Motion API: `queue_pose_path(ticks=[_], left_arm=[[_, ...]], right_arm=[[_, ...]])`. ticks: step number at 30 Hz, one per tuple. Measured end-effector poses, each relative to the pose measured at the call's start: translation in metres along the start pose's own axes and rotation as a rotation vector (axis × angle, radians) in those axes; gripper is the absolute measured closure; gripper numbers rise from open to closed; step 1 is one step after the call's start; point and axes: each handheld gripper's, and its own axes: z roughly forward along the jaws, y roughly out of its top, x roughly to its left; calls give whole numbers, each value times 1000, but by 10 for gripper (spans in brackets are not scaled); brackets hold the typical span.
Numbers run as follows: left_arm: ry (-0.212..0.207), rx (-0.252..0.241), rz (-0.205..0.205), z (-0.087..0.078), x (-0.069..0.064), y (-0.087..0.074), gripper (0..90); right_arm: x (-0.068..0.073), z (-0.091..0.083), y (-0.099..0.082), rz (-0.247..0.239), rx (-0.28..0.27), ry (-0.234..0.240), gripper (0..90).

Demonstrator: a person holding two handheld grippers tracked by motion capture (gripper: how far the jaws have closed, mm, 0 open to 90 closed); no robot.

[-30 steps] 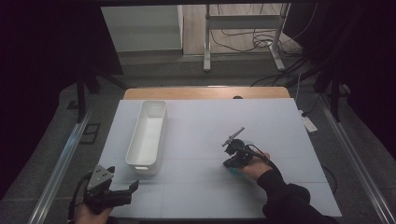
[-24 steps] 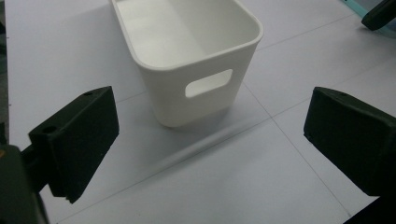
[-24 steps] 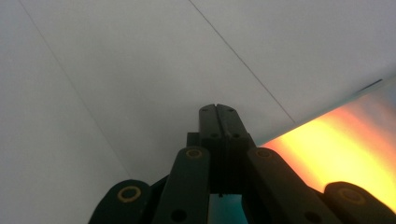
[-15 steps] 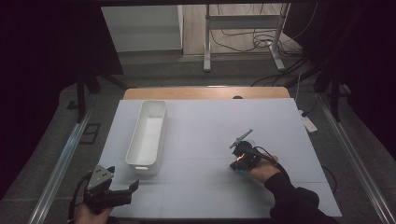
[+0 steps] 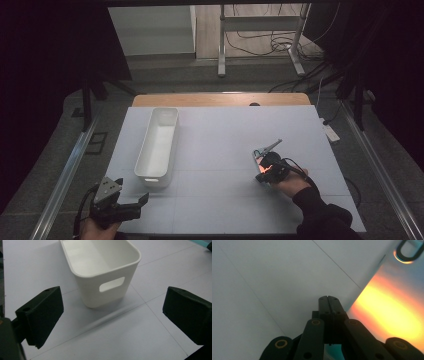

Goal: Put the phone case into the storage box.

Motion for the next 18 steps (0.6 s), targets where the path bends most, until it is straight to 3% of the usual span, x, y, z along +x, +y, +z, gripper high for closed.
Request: queue_pose_path(ticks=[18], left_arm=[[1, -2, -3, 1, -1, 0, 41]], right_arm=[[-22, -10, -14, 47, -10, -31, 893]])
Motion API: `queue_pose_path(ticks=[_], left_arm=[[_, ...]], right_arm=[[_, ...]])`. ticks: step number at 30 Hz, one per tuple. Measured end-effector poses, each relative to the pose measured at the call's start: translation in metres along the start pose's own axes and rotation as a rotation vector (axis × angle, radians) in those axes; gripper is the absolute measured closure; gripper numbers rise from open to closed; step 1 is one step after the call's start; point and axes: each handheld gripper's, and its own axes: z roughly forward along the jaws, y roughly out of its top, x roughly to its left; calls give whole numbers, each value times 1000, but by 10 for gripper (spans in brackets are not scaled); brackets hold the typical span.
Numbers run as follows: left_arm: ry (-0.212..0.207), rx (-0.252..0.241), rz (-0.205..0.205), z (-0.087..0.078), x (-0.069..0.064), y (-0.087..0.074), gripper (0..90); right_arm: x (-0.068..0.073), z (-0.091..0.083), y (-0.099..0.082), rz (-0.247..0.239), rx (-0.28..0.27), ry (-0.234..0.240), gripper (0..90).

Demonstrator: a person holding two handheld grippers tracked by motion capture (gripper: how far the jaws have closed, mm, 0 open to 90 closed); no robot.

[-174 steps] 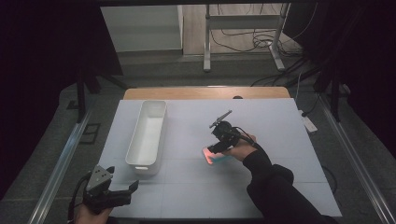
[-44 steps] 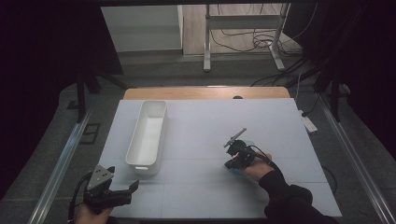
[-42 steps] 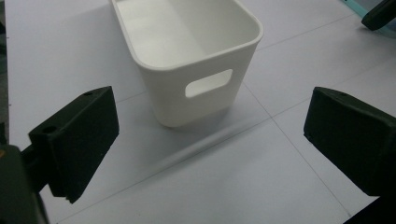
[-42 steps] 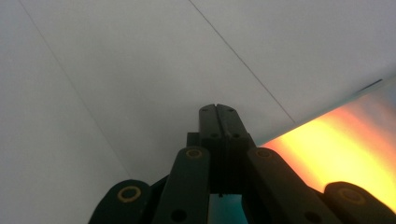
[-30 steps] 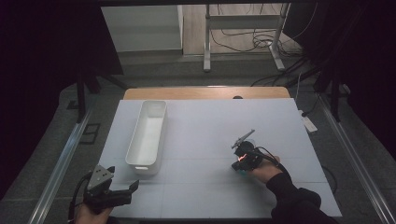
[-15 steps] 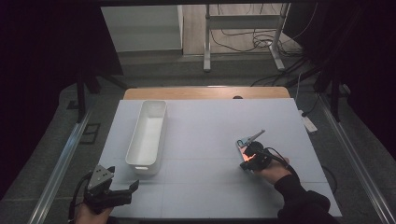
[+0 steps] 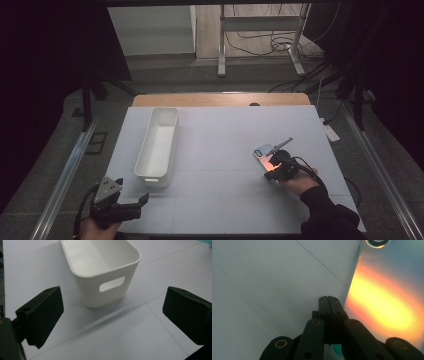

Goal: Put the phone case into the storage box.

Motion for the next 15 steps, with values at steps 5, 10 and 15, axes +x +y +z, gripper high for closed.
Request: queue_pose_path(ticks=[5, 10, 15], left_arm=[[-1, 1, 0, 0, 0, 0, 42], [0, 1, 0, 0, 0, 0, 42], [1, 2, 1, 0, 0, 0, 42]], right_arm=[[1, 1, -1, -3, 9, 1, 893], [2, -1, 0, -7, 1, 3, 893], [3, -3, 1, -9, -13, 0, 872]])
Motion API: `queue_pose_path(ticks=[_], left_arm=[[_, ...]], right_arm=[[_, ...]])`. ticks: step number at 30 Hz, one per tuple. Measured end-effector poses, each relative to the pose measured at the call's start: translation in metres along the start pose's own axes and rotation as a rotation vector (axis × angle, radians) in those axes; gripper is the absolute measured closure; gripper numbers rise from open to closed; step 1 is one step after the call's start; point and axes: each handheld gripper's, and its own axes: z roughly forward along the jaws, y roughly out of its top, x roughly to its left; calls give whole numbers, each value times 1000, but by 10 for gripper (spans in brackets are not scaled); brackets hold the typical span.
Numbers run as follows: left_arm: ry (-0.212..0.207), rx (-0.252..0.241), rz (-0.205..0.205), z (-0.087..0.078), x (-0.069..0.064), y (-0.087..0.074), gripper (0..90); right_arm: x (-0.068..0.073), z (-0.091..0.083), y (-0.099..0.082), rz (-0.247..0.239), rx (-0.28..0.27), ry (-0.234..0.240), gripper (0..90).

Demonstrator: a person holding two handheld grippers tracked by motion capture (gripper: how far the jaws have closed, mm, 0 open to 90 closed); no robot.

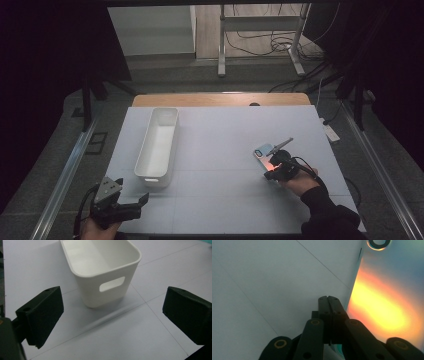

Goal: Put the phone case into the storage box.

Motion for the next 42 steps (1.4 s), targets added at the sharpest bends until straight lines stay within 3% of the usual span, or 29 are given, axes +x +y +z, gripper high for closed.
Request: queue_pose_path(ticks=[8, 16, 18, 19, 25, 29, 32, 39, 42], left_arm=[[2, 3, -1, 0, 0, 0, 43], [2, 4, 0, 0, 0, 0, 43], [2, 4, -1, 0, 0, 0, 43], [1, 3, -1, 0, 0, 0, 43], [0, 3, -2, 0, 0, 0, 43], [1, 3, -3, 0, 0, 0, 43], [0, 5, 0, 0, 0, 0, 43], [-1, 5, -1, 0, 1, 0, 43], [-1, 5, 0, 0, 1, 0, 43]], right_arm=[[1, -11, 3, 8, -39, -35, 770], [-8, -25, 4, 58, -54, -118, 484], [-10, -25, 4, 66, -55, -119, 461], [-13, -27, 4, 83, -64, -126, 386], [-21, -26, 2, 131, -64, -139, 161], [-25, -24, 2, 150, -61, -146, 56], [-28, -23, 3, 161, -62, -146, 0], [-35, -21, 3, 189, -62, -144, 0], [-36, -20, 3, 180, -47, -147, 0]])
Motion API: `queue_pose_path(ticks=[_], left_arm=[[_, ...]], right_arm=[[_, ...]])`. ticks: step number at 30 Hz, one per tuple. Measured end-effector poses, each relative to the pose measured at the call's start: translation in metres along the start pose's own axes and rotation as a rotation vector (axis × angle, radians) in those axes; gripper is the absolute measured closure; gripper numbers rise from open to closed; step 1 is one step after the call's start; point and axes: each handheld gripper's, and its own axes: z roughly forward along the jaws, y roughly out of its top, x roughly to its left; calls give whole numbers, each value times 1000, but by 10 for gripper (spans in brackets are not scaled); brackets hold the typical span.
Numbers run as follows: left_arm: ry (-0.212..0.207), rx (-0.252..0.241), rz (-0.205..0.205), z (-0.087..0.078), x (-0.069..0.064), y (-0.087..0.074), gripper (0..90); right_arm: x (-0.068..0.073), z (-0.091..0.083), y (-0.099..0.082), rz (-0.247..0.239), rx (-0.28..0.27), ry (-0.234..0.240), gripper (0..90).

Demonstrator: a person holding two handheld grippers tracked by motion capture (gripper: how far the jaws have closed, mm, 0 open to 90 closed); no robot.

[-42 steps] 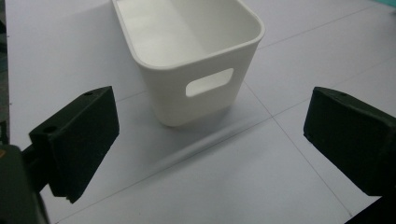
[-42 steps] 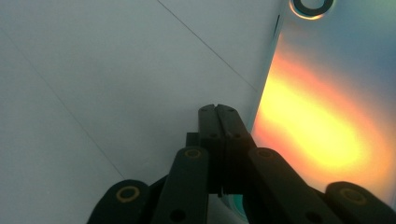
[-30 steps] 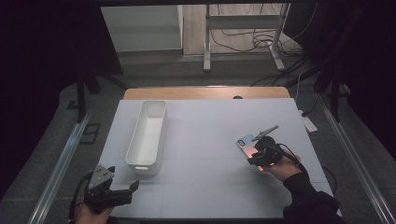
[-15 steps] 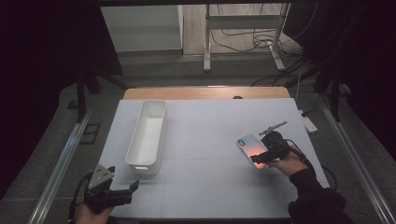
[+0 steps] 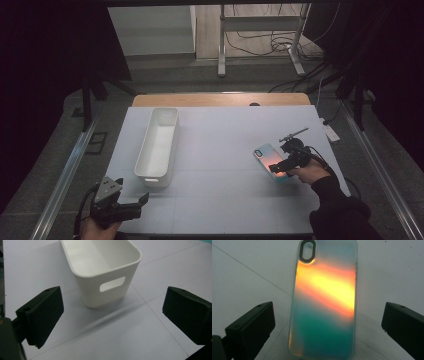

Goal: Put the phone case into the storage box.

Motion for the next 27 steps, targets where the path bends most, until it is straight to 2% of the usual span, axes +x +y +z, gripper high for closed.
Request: queue_pose_path(ticks=[7, 14, 23, 27], left_arm=[[0, 0, 1, 0, 0, 0, 43], [0, 0, -1, 0, 0, 0, 43], [0, -1, -1, 0, 0, 0, 43], [0, -1, -2, 0, 0, 0, 43]], right_arm=[[2, 3, 1, -19, 34, -2, 0], [3, 13, 1, -28, 67, -19, 0], [3, 28, -3, -33, 102, -4, 0], [3, 32, -3, -41, 117, -16, 0]])
